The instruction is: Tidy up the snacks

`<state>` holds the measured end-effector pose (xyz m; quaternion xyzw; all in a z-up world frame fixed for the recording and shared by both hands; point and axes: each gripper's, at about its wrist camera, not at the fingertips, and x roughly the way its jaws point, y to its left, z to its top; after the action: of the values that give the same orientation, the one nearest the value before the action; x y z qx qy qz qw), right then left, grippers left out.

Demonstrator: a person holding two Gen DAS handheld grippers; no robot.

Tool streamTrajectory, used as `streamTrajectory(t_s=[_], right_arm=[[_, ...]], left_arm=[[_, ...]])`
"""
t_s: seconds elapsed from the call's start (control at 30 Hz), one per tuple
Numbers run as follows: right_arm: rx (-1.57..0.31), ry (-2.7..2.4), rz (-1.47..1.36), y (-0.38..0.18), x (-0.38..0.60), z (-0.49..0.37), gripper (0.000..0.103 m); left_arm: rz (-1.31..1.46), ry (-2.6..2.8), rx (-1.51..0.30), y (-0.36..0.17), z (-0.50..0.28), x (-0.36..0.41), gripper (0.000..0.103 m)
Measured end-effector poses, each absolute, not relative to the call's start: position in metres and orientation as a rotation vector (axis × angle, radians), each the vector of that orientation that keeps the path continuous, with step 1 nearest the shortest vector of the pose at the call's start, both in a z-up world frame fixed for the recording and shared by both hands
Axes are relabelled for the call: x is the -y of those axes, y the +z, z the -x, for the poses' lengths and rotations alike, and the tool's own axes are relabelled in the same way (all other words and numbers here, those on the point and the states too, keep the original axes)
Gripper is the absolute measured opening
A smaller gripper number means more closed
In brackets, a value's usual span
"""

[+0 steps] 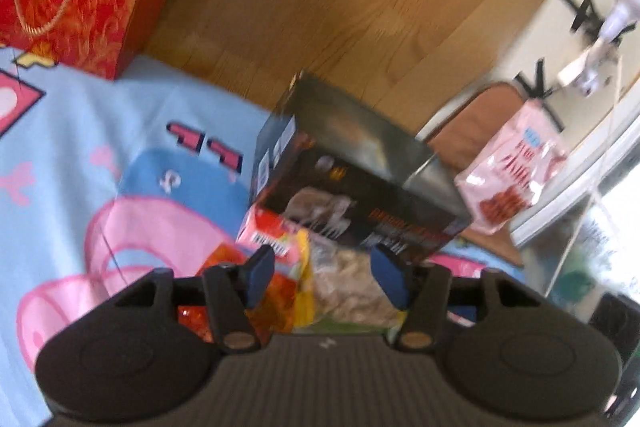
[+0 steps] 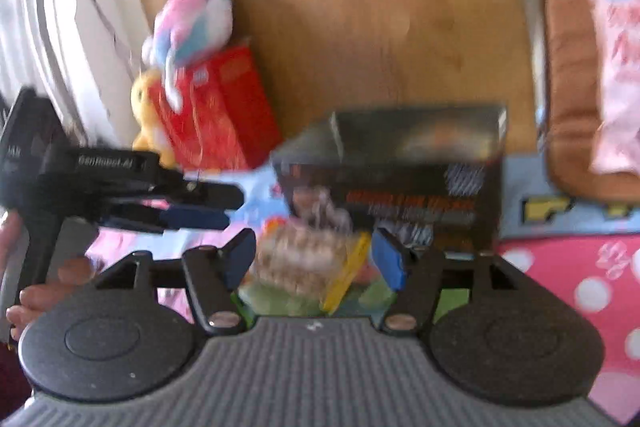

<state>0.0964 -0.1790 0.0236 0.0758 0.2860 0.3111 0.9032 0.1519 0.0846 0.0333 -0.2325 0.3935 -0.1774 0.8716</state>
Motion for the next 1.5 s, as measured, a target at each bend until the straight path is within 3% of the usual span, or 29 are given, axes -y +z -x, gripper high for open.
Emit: streamTrajectory(t_s=[0.07, 0.13, 0.2, 0.3, 0.57, 0.6, 0.63, 0.7, 0.77, 0.83, 0.87, 0.93, 1.07, 1.17, 1.23, 1.3, 1.5], right_arm=[[-0.658, 0.648, -0.196, 0.012, 0.175, -0.11, 0.066], [-0.708, 0.627, -0.239, 0.0, 0.174, -0.123, 0.057], [-0.738, 0.634, -0.286, -0.008, 0.174, -0.129, 0.04], [-0.662, 0.624, -0.277, 0.007, 0.177, -0.117, 0.032], [-0.451, 0.556, -0.203, 0.054, 0.178, -0.119, 0.034], [-0.451, 0.543, -0.221, 0.056, 0.178, -0.131, 0.036], [-0.455, 0.528, -0.227, 0.055, 0.176, -0.142, 0.036], [-0.491, 0.49, -0.198, 0.052, 0.172, -0.162, 0.063], [-0.487, 0.398, -0.18, 0.049, 0.177, -0.162, 0.064], [-0.45, 0.422, -0.235, 0.045, 0.193, -0.147, 0.063], [-0.445, 0.435, -0.257, 0.042, 0.198, -0.138, 0.063], [-0.456, 0.488, -0.254, 0.034, 0.201, -0.121, 0.062], [-0.551, 0.58, -0.113, 0.016, 0.169, -0.119, 0.049], [-0.626, 0.553, -0.037, 0.003, 0.151, -0.129, 0.049], [-0.675, 0.556, -0.077, -0.008, 0.149, -0.141, 0.042], [-0.677, 0.566, -0.094, -0.015, 0.147, -0.145, 0.037], [-0.559, 0.545, -0.078, 0.01, 0.156, -0.111, 0.037]], left_arm=[[0.479, -0.375, -0.858, 0.023, -0.157, -0.08, 0.049], [0.466, -0.405, -0.891, 0.013, -0.16, -0.075, 0.033], [0.454, -0.417, -0.884, 0.016, -0.157, -0.07, 0.03], [0.428, -0.475, -0.823, 0.04, -0.145, -0.066, 0.03], [0.349, -0.463, -0.69, 0.089, -0.183, -0.041, 0.034], [0.346, -0.439, -0.687, 0.09, -0.195, -0.038, 0.037], [0.344, -0.419, -0.692, 0.089, -0.204, -0.036, 0.046], [0.349, -0.38, -0.712, 0.086, -0.216, -0.038, 0.05], [0.375, -0.382, -0.677, 0.088, -0.207, -0.052, 0.053], [0.402, -0.357, -0.62, 0.085, -0.189, -0.075, 0.066], [0.414, -0.316, -0.609, 0.08, -0.181, -0.088, 0.067], [0.445, -0.26, -0.638, 0.063, -0.176, -0.105, 0.066], [0.541, -0.23, -0.784, 0.023, -0.188, -0.12, 0.058], [0.509, -0.209, -0.824, 0.01, -0.19, -0.114, 0.053], [0.494, -0.241, -0.836, 0.004, -0.189, -0.104, 0.037], [0.451, -0.239, -0.835, 0.009, -0.184, -0.092, 0.039], [0.447, -0.305, -0.705, 0.051, -0.141, -0.083, 0.038]])
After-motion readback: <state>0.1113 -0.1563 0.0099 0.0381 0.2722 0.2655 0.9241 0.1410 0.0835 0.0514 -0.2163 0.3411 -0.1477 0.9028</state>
